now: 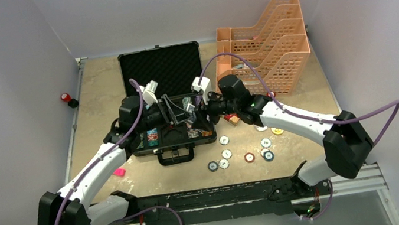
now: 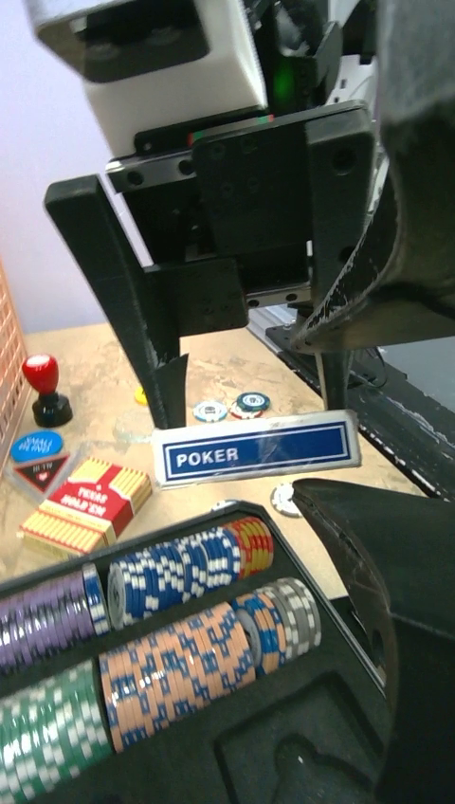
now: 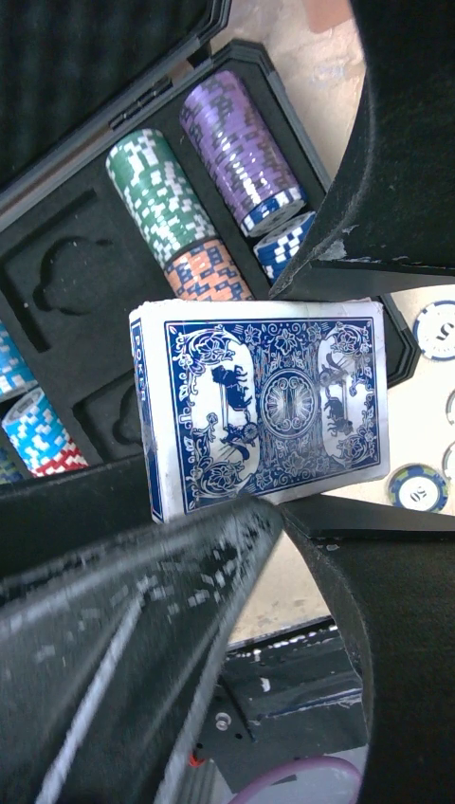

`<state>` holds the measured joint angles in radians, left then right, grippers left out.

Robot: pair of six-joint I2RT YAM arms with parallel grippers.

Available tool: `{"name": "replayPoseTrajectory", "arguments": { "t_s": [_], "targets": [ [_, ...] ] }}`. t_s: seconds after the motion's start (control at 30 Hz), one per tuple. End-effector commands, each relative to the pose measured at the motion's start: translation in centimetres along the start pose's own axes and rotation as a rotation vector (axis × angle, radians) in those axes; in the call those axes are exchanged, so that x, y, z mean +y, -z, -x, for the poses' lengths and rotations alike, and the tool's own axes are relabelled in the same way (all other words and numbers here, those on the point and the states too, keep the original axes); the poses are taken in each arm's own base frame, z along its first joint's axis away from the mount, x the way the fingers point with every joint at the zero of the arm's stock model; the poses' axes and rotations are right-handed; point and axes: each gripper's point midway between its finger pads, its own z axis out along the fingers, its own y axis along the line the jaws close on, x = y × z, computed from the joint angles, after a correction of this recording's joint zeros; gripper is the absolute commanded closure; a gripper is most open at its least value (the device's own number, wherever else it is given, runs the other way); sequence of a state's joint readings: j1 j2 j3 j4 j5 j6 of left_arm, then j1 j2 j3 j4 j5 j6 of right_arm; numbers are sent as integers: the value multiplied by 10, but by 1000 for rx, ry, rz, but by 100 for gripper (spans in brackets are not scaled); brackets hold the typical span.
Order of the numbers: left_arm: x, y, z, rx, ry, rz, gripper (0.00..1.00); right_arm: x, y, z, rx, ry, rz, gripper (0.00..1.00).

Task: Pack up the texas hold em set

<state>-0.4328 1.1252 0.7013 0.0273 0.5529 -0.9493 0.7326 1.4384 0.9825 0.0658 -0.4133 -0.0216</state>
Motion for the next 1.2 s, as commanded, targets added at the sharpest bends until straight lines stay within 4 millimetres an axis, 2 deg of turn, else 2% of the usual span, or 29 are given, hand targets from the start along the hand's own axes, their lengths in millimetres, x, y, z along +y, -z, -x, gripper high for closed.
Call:
{"name": "replayPoseTrajectory", "arguments": {
  "t_s": [0.0, 0.2, 0.37, 0.43, 0.5, 0.53, 0.67, 0.73, 0.83, 0.93, 1.03, 1.17],
  "targets": [
    [-26, 5, 32, -122, -57, -31, 52, 12, -1, 35, -87, 92, 73, 55],
    [-19, -3, 26, -98, 0, -38, 60, 17, -4, 37, -88, 109, 111, 55],
    [-11, -14, 16, -16, 23, -32, 61, 19, -5, 41, -98, 134, 130, 56],
    [-7, -16, 16, -8, 21, -14, 71, 19, -6, 41, -98, 145, 136, 56],
    [-7, -16, 20, -20, 6, -4, 88, 19, -7, 36, -81, 144, 141, 54],
    [-7, -16, 23, -31, -5, 5, 98, 19, -7, 33, -68, 134, 143, 50],
    [-2, -11, 46, -139, -52, 85, 100, 14, 0, 39, -81, 93, 82, 20],
    [6, -5, 68, -252, -43, 151, 100, 13, 10, 49, -126, 74, 42, 13],
    [23, 11, 103, -432, -22, 288, 100, 1, 27, 64, -219, 22, -76, 10],
    [36, 24, 126, -561, -36, 381, 100, -15, 43, 70, -330, -81, -204, 10],
    [48, 20, 138, -587, -62, 440, 100, -16, 44, 62, -374, -180, -216, 12],
    [71, 2, 142, -534, -90, 502, 100, -12, 43, 56, -401, -239, -193, 13]
  ]
}}
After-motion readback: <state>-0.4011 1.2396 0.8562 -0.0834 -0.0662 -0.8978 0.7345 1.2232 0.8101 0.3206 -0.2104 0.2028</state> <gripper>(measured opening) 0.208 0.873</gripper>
